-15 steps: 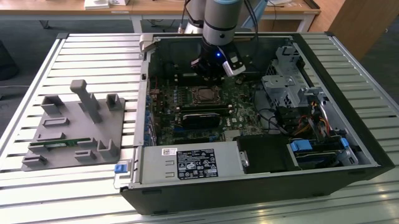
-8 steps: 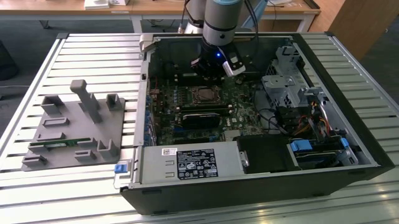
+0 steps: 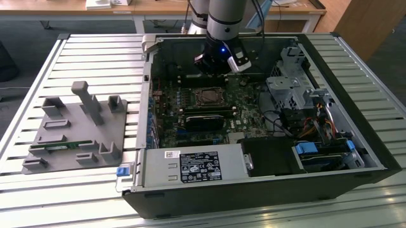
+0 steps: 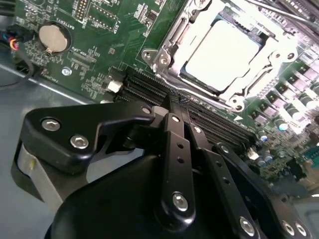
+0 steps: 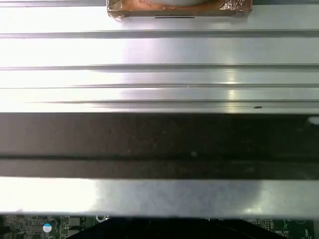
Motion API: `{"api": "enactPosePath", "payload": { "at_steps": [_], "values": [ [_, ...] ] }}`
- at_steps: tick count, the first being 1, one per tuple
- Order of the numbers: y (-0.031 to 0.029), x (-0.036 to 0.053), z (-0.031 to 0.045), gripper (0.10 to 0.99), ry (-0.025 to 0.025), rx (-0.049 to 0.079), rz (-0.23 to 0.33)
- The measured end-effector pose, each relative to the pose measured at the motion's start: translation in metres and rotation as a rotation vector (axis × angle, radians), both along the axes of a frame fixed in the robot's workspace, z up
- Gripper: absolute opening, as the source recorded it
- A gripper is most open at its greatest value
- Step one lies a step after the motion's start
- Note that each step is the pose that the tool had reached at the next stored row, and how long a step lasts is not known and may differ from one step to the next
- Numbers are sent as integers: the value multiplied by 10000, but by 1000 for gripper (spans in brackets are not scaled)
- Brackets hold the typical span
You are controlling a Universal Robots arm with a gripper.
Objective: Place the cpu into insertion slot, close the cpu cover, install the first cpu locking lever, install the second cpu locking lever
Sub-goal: 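Install the first cpu locking lever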
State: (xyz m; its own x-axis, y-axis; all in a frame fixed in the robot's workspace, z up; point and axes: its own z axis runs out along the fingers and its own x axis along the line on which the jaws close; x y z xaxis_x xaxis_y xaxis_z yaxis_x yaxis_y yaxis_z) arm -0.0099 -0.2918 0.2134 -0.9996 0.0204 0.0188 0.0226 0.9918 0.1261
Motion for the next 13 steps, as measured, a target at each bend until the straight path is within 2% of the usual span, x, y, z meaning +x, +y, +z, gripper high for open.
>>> {"api": "enactPosePath", "payload": {
  "at_steps": [13],
  "values": [
    [-57, 0, 0, 106, 0, 1, 0]
  ]
}}
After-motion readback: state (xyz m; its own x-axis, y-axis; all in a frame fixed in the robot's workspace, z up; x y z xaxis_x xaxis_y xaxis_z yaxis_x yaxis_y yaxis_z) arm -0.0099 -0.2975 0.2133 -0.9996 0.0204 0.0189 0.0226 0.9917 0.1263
